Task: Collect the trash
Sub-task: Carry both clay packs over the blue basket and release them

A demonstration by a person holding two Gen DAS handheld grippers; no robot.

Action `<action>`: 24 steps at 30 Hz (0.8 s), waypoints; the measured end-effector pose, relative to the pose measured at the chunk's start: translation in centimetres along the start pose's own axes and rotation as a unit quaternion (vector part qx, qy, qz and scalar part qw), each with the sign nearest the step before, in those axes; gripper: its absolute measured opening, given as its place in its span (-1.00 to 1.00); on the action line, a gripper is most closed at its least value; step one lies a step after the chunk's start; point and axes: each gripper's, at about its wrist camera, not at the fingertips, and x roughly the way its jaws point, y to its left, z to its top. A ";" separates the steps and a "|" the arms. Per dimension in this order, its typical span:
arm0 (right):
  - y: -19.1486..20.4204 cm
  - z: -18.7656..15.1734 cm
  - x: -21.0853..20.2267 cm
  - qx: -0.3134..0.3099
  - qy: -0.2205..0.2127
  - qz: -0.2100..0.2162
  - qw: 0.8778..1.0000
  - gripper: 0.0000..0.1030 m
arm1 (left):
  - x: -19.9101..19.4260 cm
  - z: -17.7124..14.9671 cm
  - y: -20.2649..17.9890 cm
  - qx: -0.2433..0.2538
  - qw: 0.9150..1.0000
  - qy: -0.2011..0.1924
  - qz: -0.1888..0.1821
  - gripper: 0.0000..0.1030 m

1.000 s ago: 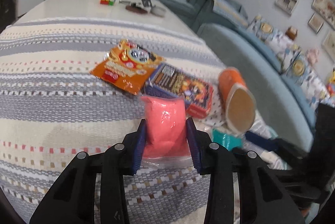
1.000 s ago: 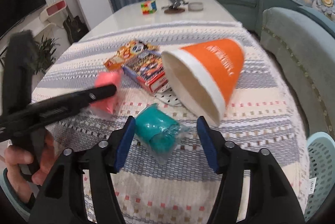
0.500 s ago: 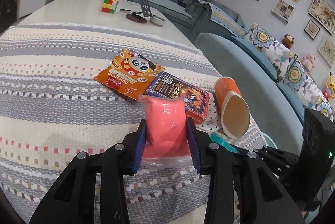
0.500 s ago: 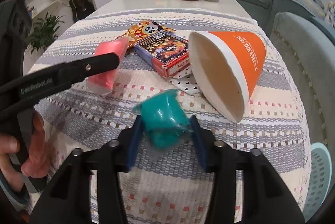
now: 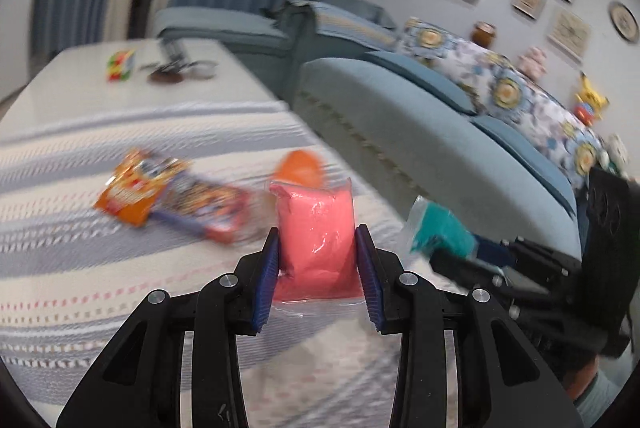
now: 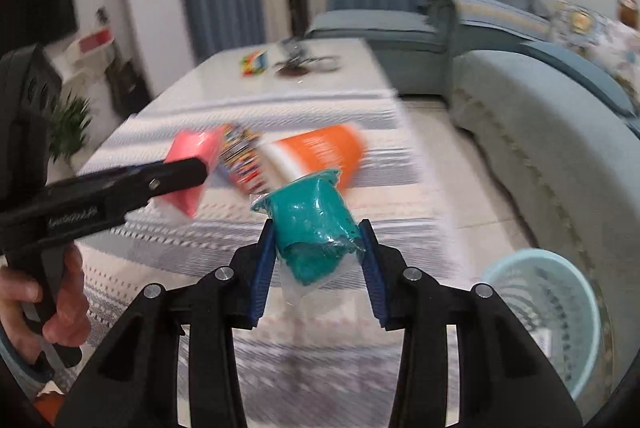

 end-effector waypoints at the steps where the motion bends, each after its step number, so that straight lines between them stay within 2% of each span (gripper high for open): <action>1: -1.5 0.0 -1.1 0.013 -0.002 -0.010 1.000 -0.27 | 0.1 0.2 -1.5 0.014 1.000 0.001 -0.004 -0.31; 7: -8.9 -1.2 -6.1 0.078 -0.020 -0.068 0.994 -0.27 | 2.2 0.5 -9.5 0.074 0.997 0.011 -0.022 -0.31; 12: -14.8 -3.3 -8.0 0.135 -0.016 -0.099 0.986 -0.27 | 5.4 -0.5 -15.4 0.126 0.991 0.036 -0.028 -0.31; 17: -19.8 -6.6 -8.3 0.182 0.008 -0.124 0.975 -0.27 | 8.6 -1.6 -20.0 0.151 0.985 0.064 -0.052 -0.31; 24: -22.9 -10.8 -6.2 0.224 0.056 -0.131 0.964 -0.27 | 13.1 -4.4 -23.4 0.176 0.976 0.115 -0.064 -0.31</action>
